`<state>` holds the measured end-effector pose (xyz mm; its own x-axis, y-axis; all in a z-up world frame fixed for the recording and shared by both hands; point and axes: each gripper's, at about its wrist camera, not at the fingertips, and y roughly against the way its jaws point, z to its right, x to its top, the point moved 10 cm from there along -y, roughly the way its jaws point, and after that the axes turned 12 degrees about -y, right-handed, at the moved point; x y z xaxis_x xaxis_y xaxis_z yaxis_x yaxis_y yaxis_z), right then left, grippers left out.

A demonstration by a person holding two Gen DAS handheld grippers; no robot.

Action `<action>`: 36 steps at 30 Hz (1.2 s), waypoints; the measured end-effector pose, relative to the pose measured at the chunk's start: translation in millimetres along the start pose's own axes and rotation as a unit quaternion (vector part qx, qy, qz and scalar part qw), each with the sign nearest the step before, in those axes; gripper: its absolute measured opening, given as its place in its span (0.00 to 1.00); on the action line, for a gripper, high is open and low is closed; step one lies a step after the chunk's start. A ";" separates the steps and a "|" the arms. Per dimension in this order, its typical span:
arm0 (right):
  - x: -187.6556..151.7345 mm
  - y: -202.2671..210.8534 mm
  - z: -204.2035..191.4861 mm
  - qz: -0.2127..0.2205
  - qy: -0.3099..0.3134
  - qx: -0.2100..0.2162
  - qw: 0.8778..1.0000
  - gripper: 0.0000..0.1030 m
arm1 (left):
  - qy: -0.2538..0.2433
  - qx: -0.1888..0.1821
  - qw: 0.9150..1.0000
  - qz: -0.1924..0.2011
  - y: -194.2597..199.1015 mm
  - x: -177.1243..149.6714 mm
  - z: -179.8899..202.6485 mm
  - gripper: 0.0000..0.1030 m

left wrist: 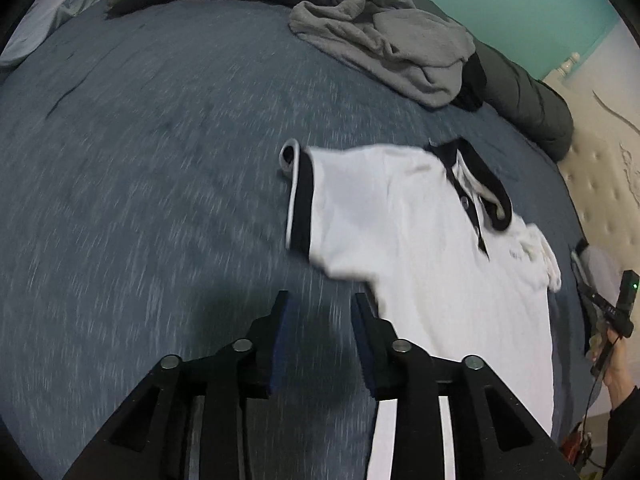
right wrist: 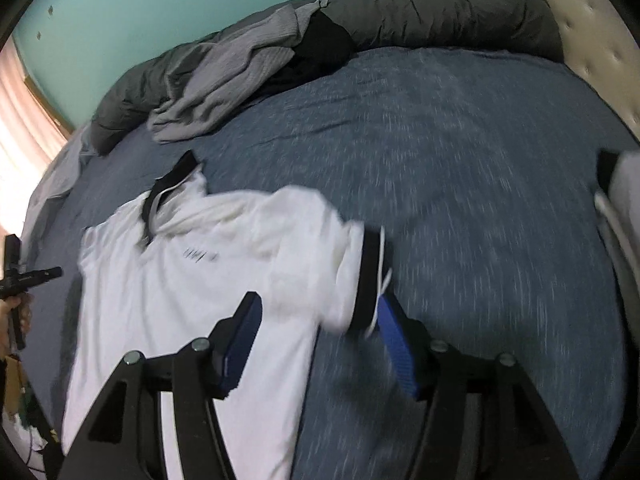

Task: Fold clothes
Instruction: 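Release the hem with both tools and move toward the collar, then grasp the black collar with the left tool while the right tool grasps the collar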

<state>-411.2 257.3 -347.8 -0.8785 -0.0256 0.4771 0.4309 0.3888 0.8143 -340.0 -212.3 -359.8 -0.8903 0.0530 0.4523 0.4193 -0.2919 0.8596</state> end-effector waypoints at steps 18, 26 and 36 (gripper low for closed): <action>22.0 -94.0 -164.2 -0.029 0.146 0.102 0.984 0.66 | -0.069 -0.022 0.997 -0.019 -101.4 107.7 75.2 0.43; 6.7 -128.8 -205.9 -0.041 0.238 0.073 0.968 0.67 | -0.091 -0.016 0.995 -0.027 -140.1 134.0 106.7 0.46; 38.9 -148.5 -200.8 -0.020 0.215 0.063 0.974 0.18 | -0.107 -0.008 0.994 -0.013 -167.5 169.0 126.3 0.49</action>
<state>-467.9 13.6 -383.8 -0.7147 -0.4163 0.5620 0.3456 0.4884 0.8013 -538.3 -33.8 -397.4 -0.8417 0.2617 0.4722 0.3929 -0.3030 0.8683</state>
